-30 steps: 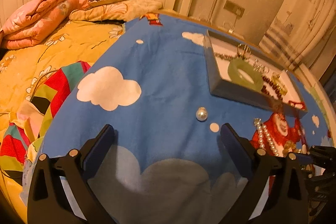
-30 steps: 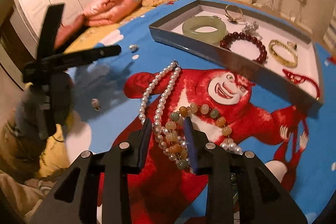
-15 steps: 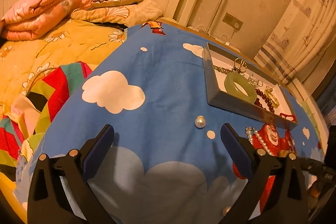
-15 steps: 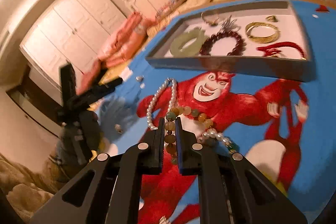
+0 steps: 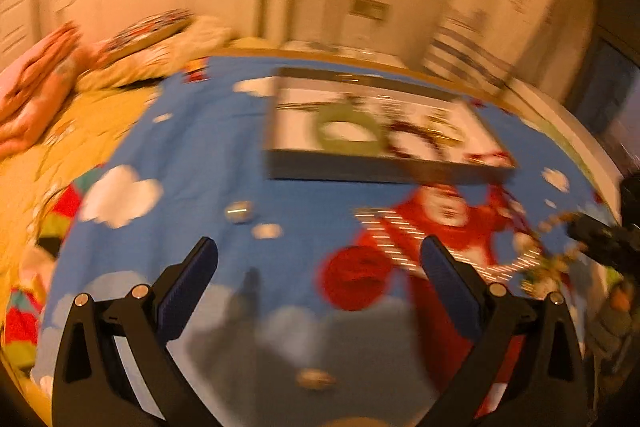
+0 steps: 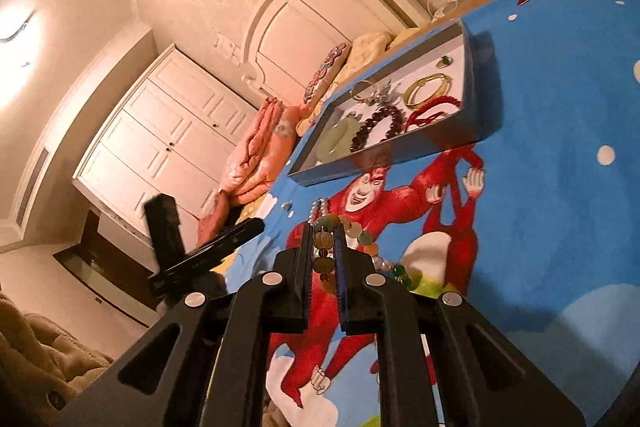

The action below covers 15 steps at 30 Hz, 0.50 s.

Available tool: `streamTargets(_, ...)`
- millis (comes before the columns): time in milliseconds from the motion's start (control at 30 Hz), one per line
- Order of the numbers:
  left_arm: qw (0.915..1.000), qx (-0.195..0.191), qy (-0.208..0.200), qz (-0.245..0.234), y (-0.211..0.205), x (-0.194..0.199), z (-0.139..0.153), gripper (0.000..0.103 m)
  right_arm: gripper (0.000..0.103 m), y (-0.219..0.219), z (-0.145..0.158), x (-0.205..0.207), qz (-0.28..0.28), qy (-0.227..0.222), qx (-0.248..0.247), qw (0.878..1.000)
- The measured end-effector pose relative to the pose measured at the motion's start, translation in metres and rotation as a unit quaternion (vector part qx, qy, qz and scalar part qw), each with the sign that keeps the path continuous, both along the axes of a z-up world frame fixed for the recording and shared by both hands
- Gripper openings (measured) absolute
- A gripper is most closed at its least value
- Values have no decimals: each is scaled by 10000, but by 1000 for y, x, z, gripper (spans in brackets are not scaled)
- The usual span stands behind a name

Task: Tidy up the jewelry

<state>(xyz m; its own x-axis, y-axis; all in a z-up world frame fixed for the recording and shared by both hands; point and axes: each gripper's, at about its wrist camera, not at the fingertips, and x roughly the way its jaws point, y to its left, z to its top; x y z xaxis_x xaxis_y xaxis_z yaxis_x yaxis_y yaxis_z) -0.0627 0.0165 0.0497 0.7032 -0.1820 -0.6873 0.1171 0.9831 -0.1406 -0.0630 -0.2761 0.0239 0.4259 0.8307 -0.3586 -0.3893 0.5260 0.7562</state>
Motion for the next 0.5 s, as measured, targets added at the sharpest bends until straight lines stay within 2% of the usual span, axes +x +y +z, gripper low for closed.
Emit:
streamTargets(100,9971,188,-42,-735,-44,-2,7,100,11,0,-3,1,-30,77,34,10000)
streamTargets(167,9913,428,-5,-1245,-75,-1,5,100,11,1,-2,0,-12,37,18,10000)
streamTargets(300,9712,991,62,-2167,-132,1,-10,100,11,-2,-2,-2,-52,47,56,10000)
streamTargets(433,9529,1089,168,-2826,-156,11,-23,91,11,-6,-5,-4,-74,62,120,9999)
streamTargets(500,9385,1160,376,-3230,-165,18,-33,85,11,-5,-5,-5,-54,60,116,9999)
